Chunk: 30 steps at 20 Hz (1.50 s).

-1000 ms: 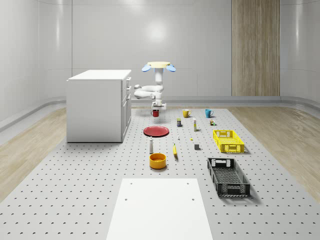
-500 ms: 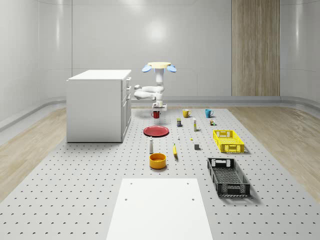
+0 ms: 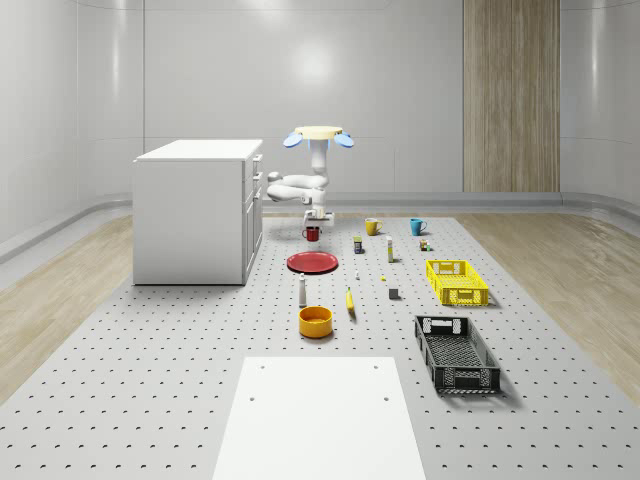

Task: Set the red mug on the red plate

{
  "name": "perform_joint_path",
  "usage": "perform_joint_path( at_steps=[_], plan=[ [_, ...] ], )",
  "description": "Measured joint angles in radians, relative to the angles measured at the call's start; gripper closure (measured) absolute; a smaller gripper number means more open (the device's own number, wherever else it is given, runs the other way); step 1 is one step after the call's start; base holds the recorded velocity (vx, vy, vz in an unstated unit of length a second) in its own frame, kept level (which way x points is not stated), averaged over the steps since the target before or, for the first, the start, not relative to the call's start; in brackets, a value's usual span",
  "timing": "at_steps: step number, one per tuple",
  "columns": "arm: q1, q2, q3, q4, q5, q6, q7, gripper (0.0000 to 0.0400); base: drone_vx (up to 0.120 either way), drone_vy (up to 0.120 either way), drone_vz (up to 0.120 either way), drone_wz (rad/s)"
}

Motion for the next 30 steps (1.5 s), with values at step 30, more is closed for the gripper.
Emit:
perform_joint_path(
  at_steps=[30],
  plan=[
    [-0.014, -0.048, -0.058, 0.012, -0.043, 0.064, 0.006, 0.03, 0.092, 0.0, -0.012, 0.0]
  ],
)
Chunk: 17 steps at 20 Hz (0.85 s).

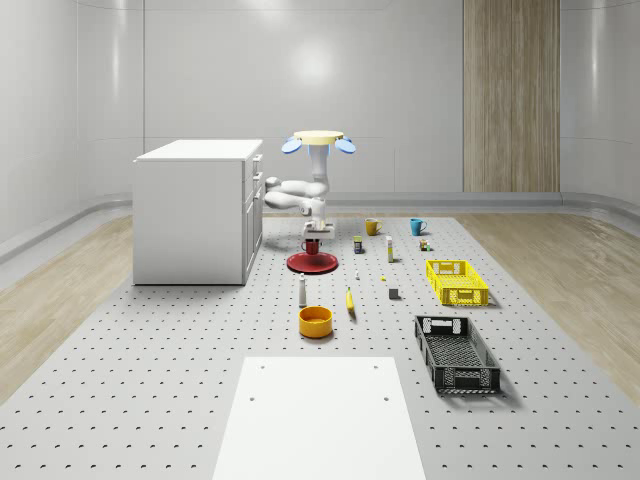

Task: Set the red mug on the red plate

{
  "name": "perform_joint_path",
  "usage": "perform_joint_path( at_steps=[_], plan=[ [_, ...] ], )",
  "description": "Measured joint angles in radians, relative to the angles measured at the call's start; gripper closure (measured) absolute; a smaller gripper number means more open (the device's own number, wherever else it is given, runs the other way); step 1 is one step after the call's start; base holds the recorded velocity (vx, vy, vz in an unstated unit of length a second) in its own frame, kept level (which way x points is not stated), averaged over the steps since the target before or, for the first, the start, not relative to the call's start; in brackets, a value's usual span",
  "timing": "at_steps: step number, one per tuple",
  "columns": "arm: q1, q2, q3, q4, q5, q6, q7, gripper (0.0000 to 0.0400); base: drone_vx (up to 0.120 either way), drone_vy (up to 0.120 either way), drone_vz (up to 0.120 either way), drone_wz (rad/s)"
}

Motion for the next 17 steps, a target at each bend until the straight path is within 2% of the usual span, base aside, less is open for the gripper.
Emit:
perform_joint_path(
  at_steps=[7, 9, 11, 14, 17],
  plan=[
    [-0.013, -0.005, -0.085, 0.021, -0.08, 0.034, 0.0, 0.03, 0.0, 0.0, 0.0, 0.0],
    [-0.015, -0.005, -0.099, 0.025, -0.093, 0.039, 0.0, 0.0198, 0.0, 0.0, 0.0, 0.0],
    [-0.016, -0.004, -0.103, 0.026, -0.096, 0.04, 0.0, 0.012, 0.0, 0.0, 0.0, 0.0],
    [-0.012, -0.003, -0.083, 0.02, -0.078, 0.031, -0.001, 0.0057, 0.0, 0.0, 0.0, 0.0],
    [-0.009, -0.002, -0.066, 0.015, -0.062, 0.024, -0.001, 0.0029, 0.0, 0.0, 0.0, 0.0]
  ],
)
